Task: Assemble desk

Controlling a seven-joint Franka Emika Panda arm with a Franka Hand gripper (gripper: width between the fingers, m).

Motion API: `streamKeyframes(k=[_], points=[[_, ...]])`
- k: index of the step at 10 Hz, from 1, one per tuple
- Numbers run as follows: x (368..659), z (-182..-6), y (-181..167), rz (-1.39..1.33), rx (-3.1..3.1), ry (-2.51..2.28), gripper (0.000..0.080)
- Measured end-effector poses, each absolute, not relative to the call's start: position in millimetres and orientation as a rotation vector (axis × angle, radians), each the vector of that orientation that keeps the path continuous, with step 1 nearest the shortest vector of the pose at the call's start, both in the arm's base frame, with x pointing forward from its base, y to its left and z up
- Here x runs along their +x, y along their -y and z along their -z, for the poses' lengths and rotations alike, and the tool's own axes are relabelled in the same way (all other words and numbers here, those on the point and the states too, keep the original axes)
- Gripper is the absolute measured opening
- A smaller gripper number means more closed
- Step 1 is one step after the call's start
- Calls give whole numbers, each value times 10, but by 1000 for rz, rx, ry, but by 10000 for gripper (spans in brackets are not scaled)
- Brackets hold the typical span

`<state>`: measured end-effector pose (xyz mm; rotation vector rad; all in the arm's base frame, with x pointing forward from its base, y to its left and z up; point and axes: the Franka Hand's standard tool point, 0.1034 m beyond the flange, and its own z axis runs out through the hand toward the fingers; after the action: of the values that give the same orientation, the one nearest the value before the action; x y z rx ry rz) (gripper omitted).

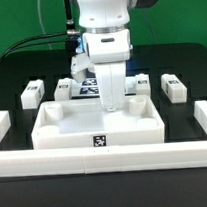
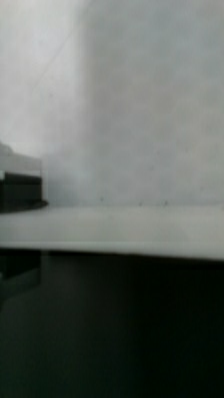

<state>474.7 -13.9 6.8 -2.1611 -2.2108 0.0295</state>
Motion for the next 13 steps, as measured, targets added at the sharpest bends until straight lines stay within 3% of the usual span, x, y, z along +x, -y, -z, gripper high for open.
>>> streamKeyframes(k=[2, 8, 12, 13], points=[[4761, -69, 112, -27, -2164, 2208, 55], [5159, -70, -462, 44, -2176, 2187, 56], [5189, -69, -593, 8, -2192, 2134, 57], [5186, -66, -592, 7, -2192, 2133, 129]])
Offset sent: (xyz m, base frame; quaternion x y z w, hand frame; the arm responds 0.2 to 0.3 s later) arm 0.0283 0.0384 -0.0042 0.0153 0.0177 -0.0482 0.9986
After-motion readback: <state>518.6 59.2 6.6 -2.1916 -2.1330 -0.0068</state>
